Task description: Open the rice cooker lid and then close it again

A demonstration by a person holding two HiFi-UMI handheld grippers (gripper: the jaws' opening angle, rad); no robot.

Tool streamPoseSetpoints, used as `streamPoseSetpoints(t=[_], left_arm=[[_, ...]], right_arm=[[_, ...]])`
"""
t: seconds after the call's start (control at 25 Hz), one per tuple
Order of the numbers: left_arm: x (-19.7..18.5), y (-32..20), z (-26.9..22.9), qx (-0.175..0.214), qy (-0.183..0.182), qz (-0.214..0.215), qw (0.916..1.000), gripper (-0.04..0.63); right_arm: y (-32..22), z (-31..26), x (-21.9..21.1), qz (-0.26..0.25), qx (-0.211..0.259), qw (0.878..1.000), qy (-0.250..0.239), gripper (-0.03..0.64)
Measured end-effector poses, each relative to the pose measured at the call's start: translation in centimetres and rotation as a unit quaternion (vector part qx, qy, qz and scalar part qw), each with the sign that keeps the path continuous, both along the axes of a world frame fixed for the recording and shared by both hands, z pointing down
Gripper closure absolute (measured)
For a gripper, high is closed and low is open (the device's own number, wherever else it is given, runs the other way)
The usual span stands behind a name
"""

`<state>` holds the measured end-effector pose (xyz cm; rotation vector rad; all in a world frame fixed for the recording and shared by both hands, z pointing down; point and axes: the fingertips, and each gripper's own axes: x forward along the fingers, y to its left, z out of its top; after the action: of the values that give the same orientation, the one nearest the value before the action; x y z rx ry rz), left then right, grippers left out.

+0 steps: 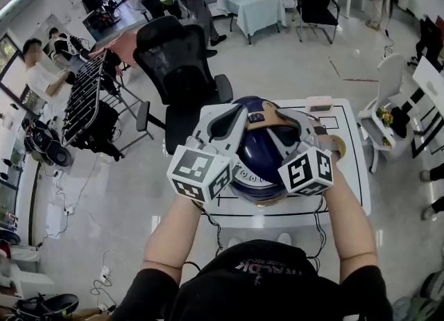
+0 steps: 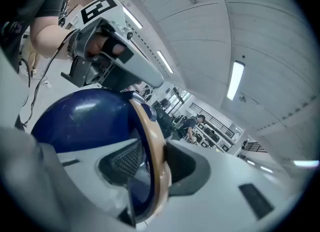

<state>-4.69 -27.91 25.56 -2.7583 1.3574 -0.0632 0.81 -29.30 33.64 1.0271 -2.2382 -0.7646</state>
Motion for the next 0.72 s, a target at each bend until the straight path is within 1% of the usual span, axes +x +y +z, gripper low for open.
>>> streamPoseSetpoints(t=[0.12,0.28,0.48,0.72], left_arm=[[0.5,0.8,-1.4,0.015,0.018,0.006,0.9997,0.524],[1.1,1.8,-2.2,0.029,0.024,0.004,0.9993,0.511],[2.1,2.7,-1.4,0.018,0.022,0.007,0.9996,0.477],[3.4,3.2,0.1,0.004,0.018,0.007,0.9998,0.457]], right_arm=[[-0.3,-0.8,1.6,0.008,-0.005,1.000,-0.029,0.471],[-0.8,-1.7,4.0,0.018,-0.016,0.997,-0.074,0.476],[-1.3,-2.3,6.7,0.032,-0.022,0.993,-0.110,0.485],[-2.1,-2.5,10.1,0.051,-0.033,0.985,-0.160,0.494]])
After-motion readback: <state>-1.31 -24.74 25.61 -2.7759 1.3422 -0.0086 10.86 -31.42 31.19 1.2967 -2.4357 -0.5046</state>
